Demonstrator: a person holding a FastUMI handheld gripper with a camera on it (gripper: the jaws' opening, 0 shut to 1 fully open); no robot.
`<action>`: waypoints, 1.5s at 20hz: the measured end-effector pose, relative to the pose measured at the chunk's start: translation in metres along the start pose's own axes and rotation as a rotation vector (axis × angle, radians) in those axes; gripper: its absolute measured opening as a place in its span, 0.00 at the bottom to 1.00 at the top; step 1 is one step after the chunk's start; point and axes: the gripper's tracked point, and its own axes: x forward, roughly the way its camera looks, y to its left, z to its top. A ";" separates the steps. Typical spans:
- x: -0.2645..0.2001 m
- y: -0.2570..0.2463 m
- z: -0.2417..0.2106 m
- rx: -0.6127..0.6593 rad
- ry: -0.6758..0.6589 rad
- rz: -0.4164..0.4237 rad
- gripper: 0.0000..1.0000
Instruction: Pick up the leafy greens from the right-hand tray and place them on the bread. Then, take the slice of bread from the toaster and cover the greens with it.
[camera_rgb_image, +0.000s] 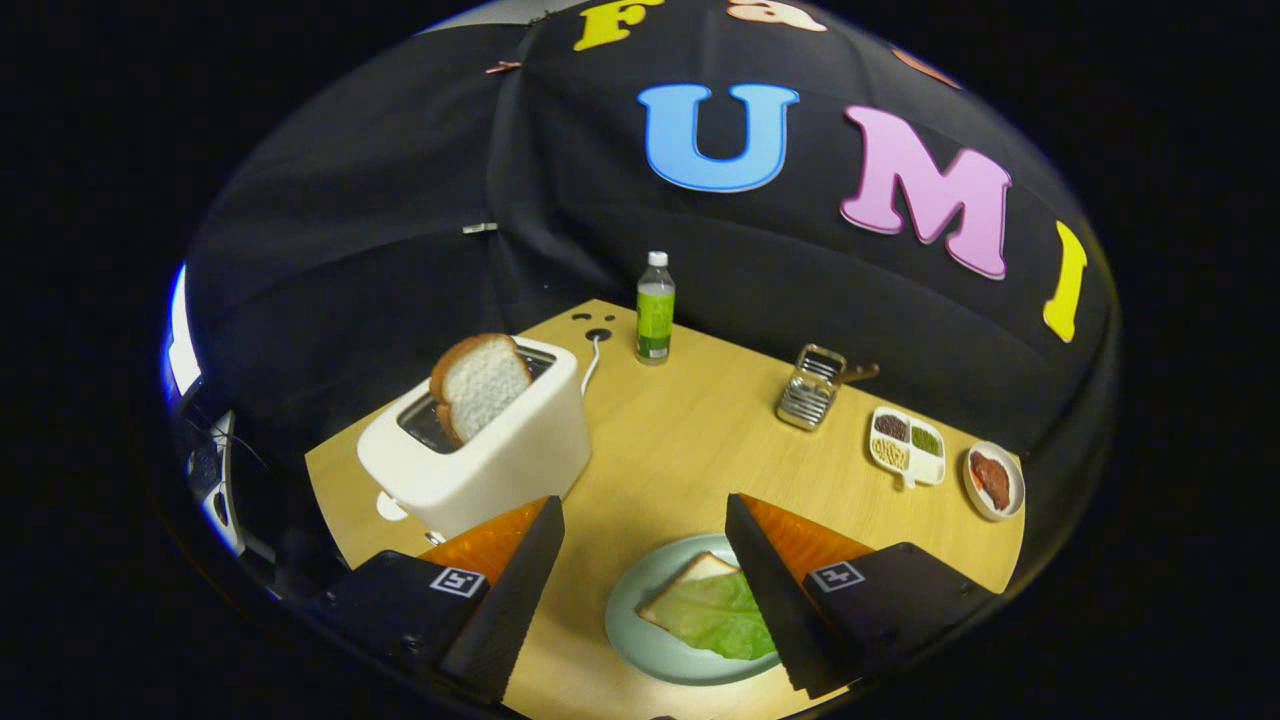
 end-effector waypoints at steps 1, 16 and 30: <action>0.002 0.013 0.012 -0.018 -0.027 0.020 1.00; 0.065 0.114 0.081 -0.087 -0.079 0.151 0.98; 0.107 0.120 0.047 -0.146 0.006 0.057 0.79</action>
